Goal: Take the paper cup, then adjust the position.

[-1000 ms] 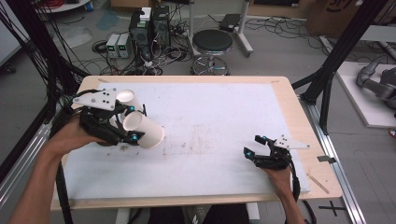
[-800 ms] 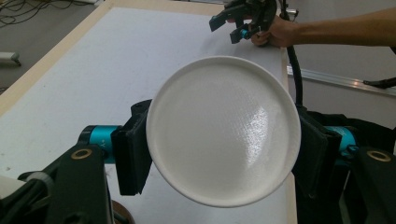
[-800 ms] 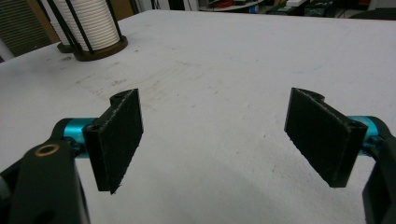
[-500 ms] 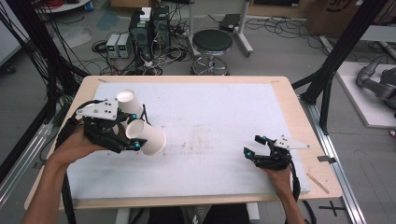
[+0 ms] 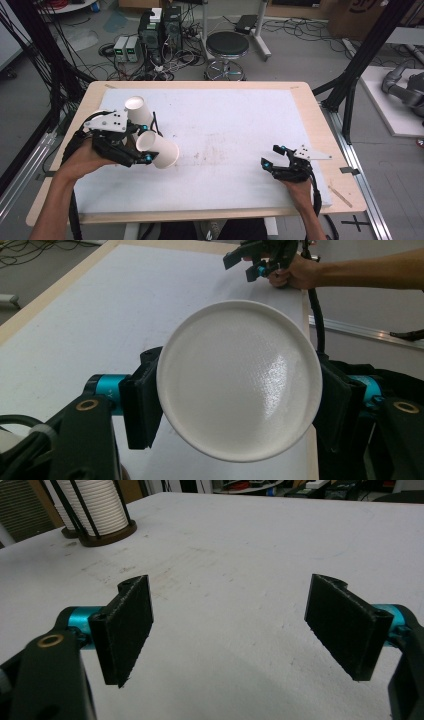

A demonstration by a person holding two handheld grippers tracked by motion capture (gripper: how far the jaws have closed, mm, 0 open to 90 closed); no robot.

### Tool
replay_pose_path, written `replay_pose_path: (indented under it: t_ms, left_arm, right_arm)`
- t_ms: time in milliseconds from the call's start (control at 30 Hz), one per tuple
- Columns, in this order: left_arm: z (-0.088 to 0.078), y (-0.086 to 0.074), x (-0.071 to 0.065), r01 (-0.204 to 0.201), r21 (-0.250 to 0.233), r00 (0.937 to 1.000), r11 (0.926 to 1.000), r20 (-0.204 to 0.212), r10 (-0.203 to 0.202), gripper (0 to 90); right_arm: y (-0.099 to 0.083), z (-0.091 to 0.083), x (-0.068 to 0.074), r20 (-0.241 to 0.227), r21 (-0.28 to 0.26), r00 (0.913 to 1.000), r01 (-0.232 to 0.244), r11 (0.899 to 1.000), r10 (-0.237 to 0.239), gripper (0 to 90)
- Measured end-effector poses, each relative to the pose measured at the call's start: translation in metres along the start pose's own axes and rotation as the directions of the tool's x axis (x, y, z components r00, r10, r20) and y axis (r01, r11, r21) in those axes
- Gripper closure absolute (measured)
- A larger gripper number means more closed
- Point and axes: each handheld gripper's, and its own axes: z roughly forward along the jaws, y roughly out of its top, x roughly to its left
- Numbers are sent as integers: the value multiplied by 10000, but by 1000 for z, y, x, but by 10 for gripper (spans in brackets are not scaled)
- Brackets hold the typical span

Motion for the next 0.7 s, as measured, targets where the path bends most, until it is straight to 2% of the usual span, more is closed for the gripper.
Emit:
replay_pose_path:
  t_ms: [700]
  left_arm:
    - [4, -3, 2, 107, 39, 9999, 9999, 43, -108, 320]
  right_arm:
    - [0, -1, -1, -99, -80, 10000, 12, 10000, -13, 198]
